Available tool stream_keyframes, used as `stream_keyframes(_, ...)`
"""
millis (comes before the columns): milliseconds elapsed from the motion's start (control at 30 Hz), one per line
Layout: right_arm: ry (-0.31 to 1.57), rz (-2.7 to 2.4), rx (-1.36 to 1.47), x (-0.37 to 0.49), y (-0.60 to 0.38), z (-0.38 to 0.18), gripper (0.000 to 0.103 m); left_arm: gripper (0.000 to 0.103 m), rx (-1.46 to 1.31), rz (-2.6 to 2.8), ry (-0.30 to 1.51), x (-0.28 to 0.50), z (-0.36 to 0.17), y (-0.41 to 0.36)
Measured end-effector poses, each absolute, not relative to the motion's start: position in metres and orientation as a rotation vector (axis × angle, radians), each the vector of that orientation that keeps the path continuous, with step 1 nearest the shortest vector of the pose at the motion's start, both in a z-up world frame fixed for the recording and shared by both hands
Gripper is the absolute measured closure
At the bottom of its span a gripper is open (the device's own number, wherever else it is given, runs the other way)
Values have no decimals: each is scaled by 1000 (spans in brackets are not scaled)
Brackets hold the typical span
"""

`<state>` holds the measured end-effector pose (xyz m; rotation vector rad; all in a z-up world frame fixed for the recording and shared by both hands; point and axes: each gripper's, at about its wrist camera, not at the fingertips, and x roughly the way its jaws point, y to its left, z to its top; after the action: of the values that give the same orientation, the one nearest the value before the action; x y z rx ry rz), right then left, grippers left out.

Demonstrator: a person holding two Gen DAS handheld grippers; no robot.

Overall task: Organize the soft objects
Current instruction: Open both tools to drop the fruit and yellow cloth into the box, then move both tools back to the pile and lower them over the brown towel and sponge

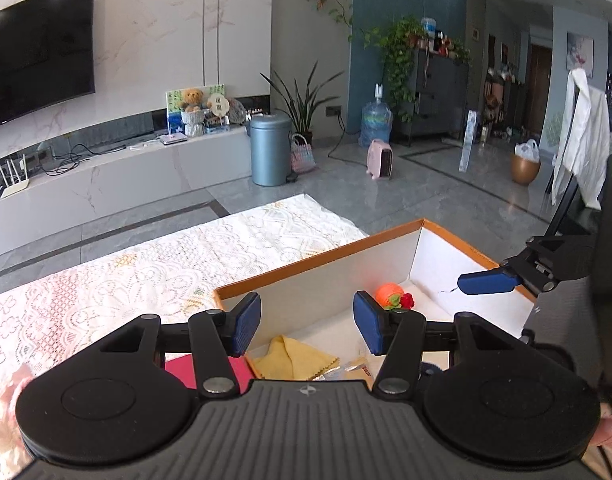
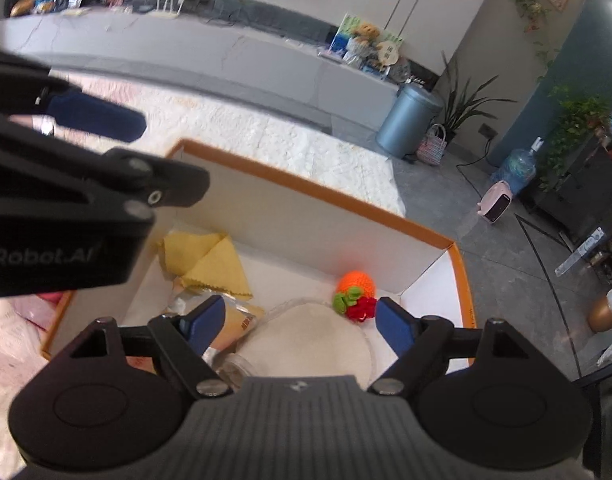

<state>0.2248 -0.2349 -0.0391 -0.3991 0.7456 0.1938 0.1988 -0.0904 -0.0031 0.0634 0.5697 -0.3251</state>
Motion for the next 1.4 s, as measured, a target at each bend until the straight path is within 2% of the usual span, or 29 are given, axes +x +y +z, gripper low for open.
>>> stream_keyframes(233, 673, 239, -285, 187, -214, -23, 22, 41, 51, -268, 566, 168, 3, -65)
stream_keyframes(633, 601, 354, -171, 119, -144, -33, 22, 42, -66, -43, 634, 111, -15, 25)
stream_keyframes(967, 538, 516, -247, 69, -69, -56, 22, 44, -130, 101, 676, 59, -35, 93)
stream_keyframes(1167, 566, 569, -282, 69, -39, -80, 32, 44, -193, 152, 719, 41, -55, 121)
stream_keyframes(1333, 600, 591, -290, 77, -27, -93, 46, 45, -232, 165, 729, 35, -67, 133)
stream_keyframes(1400, 623, 593, -285, 81, -24, -98, 48, 45, -248, 165, 729, 34, -69, 135)
